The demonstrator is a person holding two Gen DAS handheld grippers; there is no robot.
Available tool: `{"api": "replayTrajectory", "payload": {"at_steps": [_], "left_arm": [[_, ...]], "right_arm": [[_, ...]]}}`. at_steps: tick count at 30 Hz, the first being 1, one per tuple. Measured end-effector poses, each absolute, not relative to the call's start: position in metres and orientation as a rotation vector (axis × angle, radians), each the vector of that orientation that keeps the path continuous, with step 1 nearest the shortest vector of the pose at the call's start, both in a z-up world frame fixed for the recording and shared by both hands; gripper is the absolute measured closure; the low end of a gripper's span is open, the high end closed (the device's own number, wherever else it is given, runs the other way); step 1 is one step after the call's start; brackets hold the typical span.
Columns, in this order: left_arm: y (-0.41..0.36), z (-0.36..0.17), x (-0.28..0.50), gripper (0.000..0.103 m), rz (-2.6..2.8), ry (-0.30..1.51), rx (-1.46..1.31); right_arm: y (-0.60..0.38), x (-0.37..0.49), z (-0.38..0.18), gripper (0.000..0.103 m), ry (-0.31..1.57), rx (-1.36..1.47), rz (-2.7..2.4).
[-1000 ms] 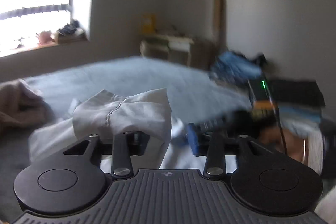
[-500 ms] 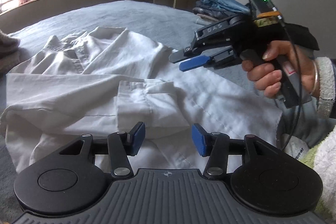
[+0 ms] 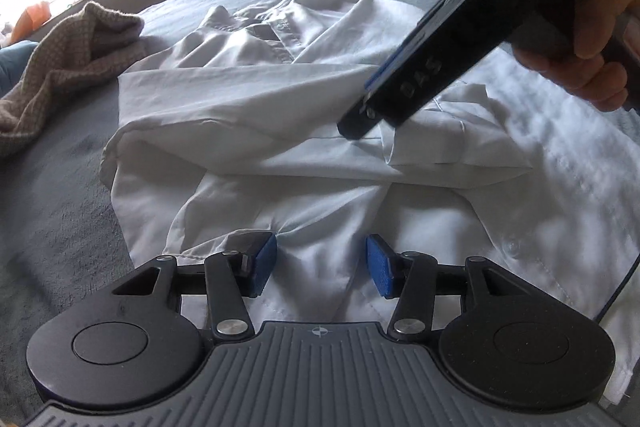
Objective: Fold clothes
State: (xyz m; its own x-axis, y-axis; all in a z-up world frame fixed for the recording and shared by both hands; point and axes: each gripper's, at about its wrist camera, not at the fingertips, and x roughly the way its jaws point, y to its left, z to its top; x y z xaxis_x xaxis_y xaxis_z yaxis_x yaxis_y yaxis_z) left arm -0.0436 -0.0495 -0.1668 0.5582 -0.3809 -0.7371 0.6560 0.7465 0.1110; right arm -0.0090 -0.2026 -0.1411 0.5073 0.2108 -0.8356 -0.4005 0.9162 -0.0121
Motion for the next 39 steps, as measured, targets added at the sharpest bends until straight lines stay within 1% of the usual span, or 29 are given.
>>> {"api": "replayTrajectory", "payload": {"at_steps": [3, 10, 19, 24, 28, 33, 39], "left_arm": [[-0.05, -0.168, -0.045, 0.054, -0.635, 0.743, 0.418], [-0.046, -0.17, -0.041, 0.054, -0.635, 0.752, 0.387], [-0.045, -0.17, -0.04, 0.053, -0.617, 0.758, 0.389], [-0.042, -0.17, -0.04, 0.051, -0.594, 0.768, 0.385], [-0.039, -0.169, -0.039, 0.051, -0.577, 0.782, 0.369], [-0.037, -0.17, -0.038, 0.05, -0.567, 0.789, 0.361], [-0.037, -0.171, -0.039, 0.05, -0.564, 0.789, 0.364]], "right_arm": [[-0.203, -0.01, -0.151, 0.062, 1.052, -0.279, 0.338], [-0.266, -0.051, -0.128, 0.062, 1.142, -0.279, 0.172], [-0.359, -0.106, -0.106, 0.062, 1.208, -0.029, -0.06], [-0.372, -0.108, -0.098, 0.062, 1.13, 0.092, -0.087], [-0.38, -0.101, -0.093, 0.061, 1.046, 0.271, -0.036], [-0.403, -0.101, -0.112, 0.057, 1.041, 0.599, 0.021], [-0.402, -0.114, -0.143, 0.056, 1.1, 0.676, 0.003]]}}
